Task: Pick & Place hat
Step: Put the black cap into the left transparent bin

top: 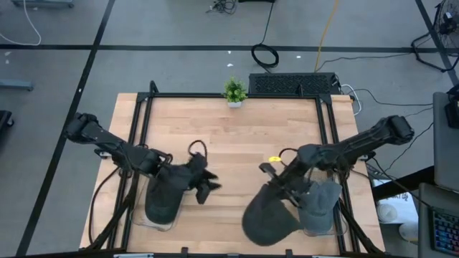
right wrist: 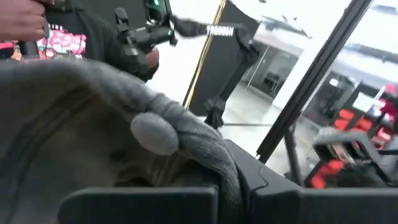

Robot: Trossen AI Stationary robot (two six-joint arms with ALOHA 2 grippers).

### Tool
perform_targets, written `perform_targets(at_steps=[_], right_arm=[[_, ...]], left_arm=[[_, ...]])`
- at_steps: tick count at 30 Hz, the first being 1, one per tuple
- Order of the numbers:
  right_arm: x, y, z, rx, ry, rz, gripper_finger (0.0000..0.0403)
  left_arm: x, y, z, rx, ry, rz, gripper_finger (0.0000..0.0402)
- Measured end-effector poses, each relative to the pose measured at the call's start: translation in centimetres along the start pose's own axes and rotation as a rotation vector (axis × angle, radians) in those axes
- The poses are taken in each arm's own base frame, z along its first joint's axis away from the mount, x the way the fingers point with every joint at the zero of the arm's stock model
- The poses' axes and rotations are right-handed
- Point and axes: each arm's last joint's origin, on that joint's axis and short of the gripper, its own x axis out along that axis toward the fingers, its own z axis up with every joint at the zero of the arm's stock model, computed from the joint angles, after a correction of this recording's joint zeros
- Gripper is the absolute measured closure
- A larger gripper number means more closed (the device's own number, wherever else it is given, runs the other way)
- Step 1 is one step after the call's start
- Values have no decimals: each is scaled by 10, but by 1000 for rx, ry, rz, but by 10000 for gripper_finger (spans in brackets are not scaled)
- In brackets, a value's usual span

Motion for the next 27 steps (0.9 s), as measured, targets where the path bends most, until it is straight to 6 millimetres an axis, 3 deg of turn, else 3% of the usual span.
perform_targets(at_steps=[5,10,14,17,23,27], right_arm=[[-10,2,18,-44,-72,35,403],[-15,-1,29,-112,-147,39,403],[-17,-7,27,-122,-145,13,403],[-16,-9,19,-94,-119,12,403],[-12,-12,14,-92,-123,9,403],[-12,-12,15,-92,-131,9,403]], left_arm=[[17,-7,12,2,-3,-381,237],[26,-9,18,-15,-50,-459,271],[46,-7,11,-8,-39,-432,273],[61,-9,6,-13,-39,-464,246],[84,-15,0,-53,-14,-645,148],[95,-15,-6,-60,-4,-671,100]])
